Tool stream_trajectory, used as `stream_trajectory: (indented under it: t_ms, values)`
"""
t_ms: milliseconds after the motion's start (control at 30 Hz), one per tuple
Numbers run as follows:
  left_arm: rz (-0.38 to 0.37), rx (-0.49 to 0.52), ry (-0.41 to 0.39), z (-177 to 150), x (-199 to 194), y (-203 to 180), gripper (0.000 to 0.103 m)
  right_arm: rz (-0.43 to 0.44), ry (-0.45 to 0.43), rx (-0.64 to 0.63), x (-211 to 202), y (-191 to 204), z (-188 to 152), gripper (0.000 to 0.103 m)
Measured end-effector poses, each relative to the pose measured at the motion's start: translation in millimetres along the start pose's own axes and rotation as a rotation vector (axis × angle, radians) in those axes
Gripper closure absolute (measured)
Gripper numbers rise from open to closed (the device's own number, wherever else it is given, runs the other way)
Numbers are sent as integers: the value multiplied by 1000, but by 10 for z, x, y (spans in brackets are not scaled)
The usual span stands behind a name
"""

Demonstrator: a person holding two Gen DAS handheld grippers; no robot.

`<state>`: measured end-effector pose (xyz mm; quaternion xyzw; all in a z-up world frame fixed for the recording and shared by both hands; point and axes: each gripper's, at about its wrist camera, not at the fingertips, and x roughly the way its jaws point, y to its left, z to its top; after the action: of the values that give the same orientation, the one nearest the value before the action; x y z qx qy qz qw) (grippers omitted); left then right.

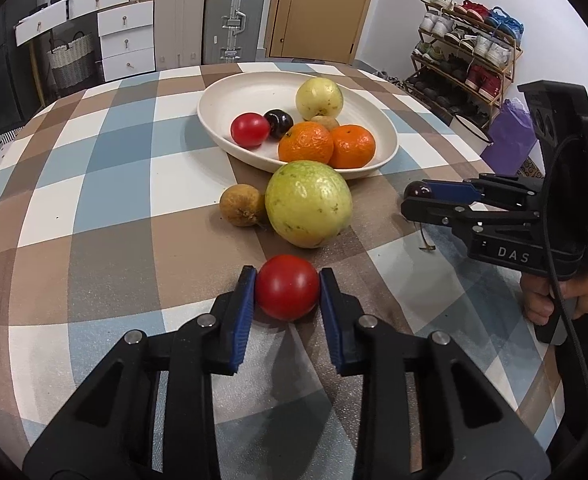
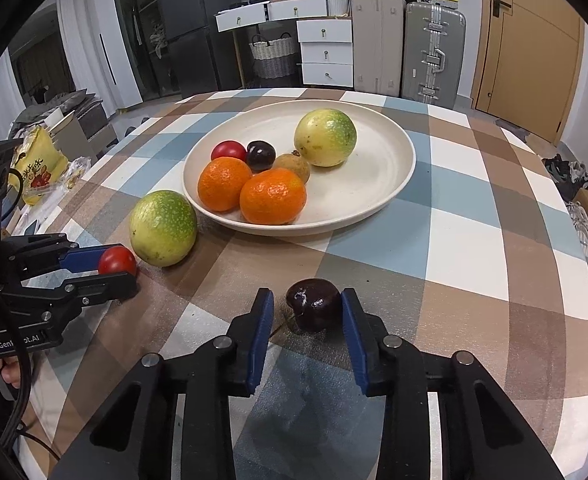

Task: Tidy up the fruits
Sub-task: 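Grasp the red tomato with the left tool while the right tool grasps the dark cherry, then carry the tomato with the left tool over the plate while the right tool carries the cherry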

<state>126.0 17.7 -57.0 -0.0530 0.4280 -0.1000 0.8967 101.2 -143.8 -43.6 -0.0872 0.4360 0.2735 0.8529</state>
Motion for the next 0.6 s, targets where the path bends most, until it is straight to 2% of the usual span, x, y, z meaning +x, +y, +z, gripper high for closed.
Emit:
stream_trajectory:
  t_ms: [100,333,600]
  values:
    - [2,7,-10,4,-16,-13,75,0,-3,11,-8,-15,-2,75]
    - [4,14,-30,13,-61,-23,75,19,-18,20,-50,-22,-9,75]
    - [-11,12,-61,24,-133,-25,75,70,-101,39,-238,-63,6,75]
